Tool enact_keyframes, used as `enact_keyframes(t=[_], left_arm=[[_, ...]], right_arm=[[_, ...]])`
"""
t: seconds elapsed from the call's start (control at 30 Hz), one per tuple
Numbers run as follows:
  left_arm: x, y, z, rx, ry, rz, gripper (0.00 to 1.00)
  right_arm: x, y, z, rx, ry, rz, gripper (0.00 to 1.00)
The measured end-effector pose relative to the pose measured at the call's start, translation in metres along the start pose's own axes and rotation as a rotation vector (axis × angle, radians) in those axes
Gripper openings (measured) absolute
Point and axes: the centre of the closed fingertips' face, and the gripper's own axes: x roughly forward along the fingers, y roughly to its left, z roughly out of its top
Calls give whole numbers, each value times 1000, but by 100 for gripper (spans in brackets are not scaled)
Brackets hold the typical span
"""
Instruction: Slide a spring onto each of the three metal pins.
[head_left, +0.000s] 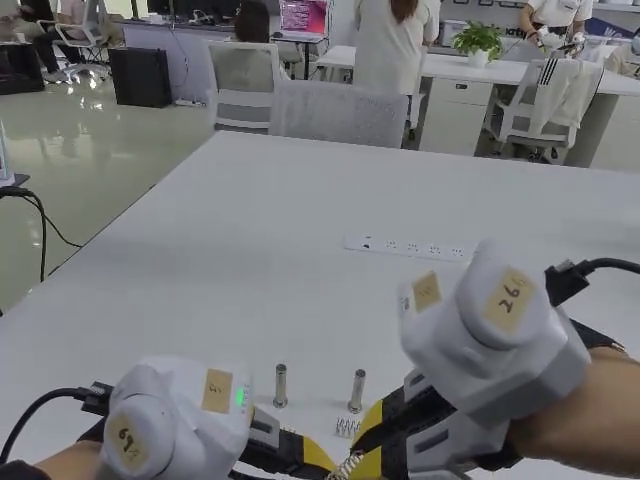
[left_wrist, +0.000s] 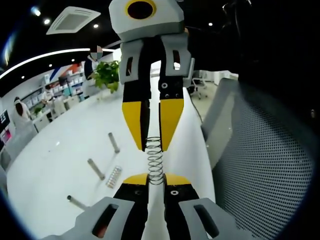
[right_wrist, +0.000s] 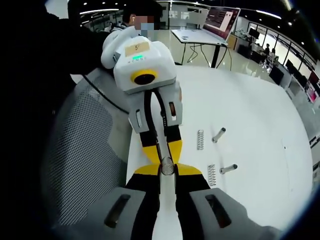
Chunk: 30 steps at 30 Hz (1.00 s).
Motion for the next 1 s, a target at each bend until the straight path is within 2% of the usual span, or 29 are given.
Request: enact_keyframes(t=[0.1, 0.27, 0.37, 0.5, 0.63, 0.8, 1.0], left_arm=[[1, 0, 0, -1, -1, -1, 3], [1, -2, -1, -8, 7, -6, 2], [2, -3, -2, -18, 7, -8, 2], [0, -1, 3, -28, -18, -5, 2], [1, -3, 3, -31, -18, -8, 2], [-2, -1, 10, -38, -47, 0, 2], [0, -2, 7, -50, -43, -5, 2]], right_arm=[[1, 0, 3, -5, -2, 1, 7], [4, 2, 2, -16, 29, 16, 8], [5, 2, 3, -23, 31, 18, 8], [10, 4, 1, -22, 42, 27, 8], [12, 4, -1, -24, 53, 29, 8], [14, 3, -1, -20, 50, 33, 9], [17, 2, -4, -9, 59, 38, 8]])
